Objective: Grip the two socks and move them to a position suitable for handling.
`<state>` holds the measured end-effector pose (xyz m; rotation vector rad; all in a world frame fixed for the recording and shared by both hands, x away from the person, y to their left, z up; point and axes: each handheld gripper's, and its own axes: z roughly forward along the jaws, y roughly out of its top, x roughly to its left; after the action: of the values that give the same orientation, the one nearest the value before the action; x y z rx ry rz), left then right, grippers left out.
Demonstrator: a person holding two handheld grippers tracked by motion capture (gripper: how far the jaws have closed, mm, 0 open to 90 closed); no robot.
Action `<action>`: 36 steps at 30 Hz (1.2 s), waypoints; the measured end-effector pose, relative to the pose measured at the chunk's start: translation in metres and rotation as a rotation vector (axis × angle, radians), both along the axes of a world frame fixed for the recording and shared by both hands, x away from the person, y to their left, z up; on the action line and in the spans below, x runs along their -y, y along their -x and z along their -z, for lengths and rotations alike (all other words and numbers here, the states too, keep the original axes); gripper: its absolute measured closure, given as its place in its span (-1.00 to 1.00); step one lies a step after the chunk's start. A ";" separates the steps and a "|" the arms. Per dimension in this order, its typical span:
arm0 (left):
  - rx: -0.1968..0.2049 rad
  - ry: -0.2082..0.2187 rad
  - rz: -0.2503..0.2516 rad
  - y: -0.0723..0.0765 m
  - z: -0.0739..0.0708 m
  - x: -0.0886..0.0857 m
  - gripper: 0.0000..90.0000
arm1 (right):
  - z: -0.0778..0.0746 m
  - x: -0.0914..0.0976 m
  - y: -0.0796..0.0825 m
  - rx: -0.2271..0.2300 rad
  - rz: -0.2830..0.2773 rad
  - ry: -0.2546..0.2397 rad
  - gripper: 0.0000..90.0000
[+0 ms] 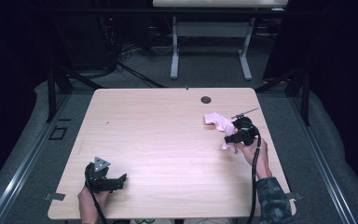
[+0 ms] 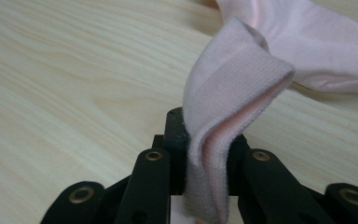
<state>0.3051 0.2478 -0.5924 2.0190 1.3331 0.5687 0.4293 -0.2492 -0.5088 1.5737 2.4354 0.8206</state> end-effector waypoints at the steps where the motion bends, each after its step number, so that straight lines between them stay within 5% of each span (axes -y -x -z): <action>1: 0.000 0.000 0.000 0.000 0.000 0.000 -0.95 | -0.003 -0.001 0.003 0.008 -0.002 -0.004 0.73; 7: 0.001 -0.002 0.003 0.000 0.000 0.000 -0.94 | -0.016 -0.013 0.028 0.063 -0.081 -0.037 0.72; 19: 0.001 0.000 0.002 0.000 0.000 0.000 -0.94 | -0.018 -0.058 0.080 0.057 -0.282 -0.049 0.71; 36: 0.001 0.001 0.000 0.000 0.000 0.000 -0.94 | 0.012 -0.124 0.117 -0.035 -0.492 -0.050 0.68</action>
<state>0.3050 0.2479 -0.5924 2.0179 1.3324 0.5692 0.3126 -0.1247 -0.5203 1.0100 2.8943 0.9294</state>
